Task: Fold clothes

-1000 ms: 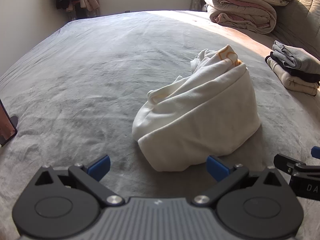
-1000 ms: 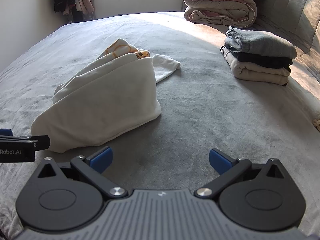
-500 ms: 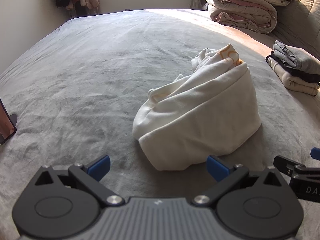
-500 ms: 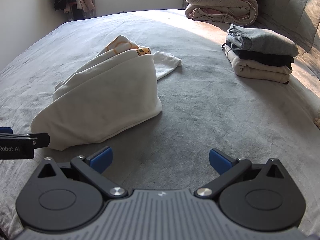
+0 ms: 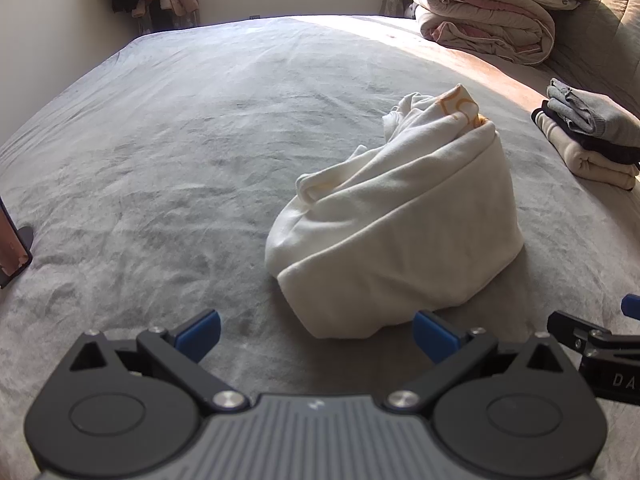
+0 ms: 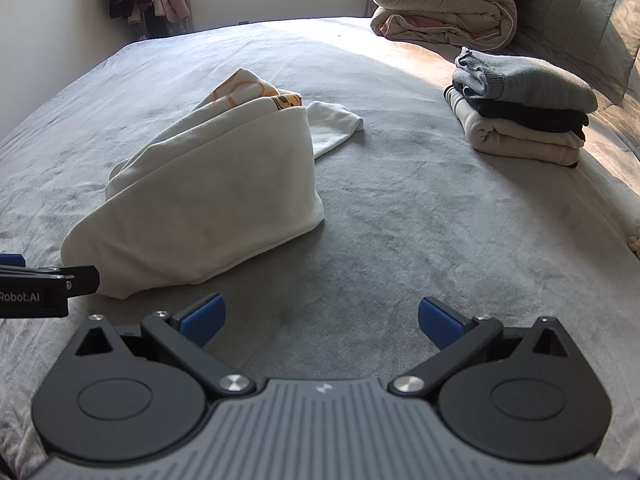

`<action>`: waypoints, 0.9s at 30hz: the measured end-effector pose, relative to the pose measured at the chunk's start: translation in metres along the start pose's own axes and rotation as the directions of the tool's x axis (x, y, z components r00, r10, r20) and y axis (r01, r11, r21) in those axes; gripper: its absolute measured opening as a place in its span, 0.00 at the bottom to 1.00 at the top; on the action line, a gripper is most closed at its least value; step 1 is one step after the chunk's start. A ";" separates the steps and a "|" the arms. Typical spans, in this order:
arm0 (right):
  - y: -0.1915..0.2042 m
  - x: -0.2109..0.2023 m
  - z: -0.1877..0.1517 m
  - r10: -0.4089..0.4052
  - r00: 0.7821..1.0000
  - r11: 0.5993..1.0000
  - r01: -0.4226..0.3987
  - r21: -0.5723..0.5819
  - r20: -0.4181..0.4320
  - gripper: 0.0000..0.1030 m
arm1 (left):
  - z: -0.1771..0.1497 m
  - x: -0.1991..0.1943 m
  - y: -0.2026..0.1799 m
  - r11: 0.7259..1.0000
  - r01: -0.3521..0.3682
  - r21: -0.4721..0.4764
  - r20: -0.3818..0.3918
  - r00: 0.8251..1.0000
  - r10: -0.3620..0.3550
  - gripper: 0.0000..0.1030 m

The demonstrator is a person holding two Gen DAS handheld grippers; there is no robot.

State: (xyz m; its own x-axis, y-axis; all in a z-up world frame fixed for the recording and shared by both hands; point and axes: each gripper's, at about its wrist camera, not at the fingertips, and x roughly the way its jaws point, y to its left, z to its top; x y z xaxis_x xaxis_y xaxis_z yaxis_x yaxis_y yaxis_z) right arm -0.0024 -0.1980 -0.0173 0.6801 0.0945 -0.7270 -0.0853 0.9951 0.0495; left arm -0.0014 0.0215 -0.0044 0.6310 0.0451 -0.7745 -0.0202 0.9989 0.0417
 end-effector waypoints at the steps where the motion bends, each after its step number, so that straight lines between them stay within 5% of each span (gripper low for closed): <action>1: 0.000 0.000 0.000 0.000 1.000 1.000 0.000 -0.001 0.000 1.00 | 0.000 0.000 0.000 1.000 0.000 0.000 0.000 1.000 0.000 1.00; 27: 0.002 0.003 0.000 -0.005 1.000 1.000 0.005 -0.011 -0.012 1.00 | 0.000 0.001 0.001 1.000 -0.001 -0.004 -0.010 1.000 0.001 1.00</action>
State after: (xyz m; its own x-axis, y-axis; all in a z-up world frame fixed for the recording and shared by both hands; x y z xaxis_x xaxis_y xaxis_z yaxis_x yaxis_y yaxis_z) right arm -0.0008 -0.1954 -0.0195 0.6719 0.0890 -0.7353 -0.0899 0.9952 0.0383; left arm -0.0005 0.0224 -0.0052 0.6229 0.0459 -0.7809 -0.0238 0.9989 0.0397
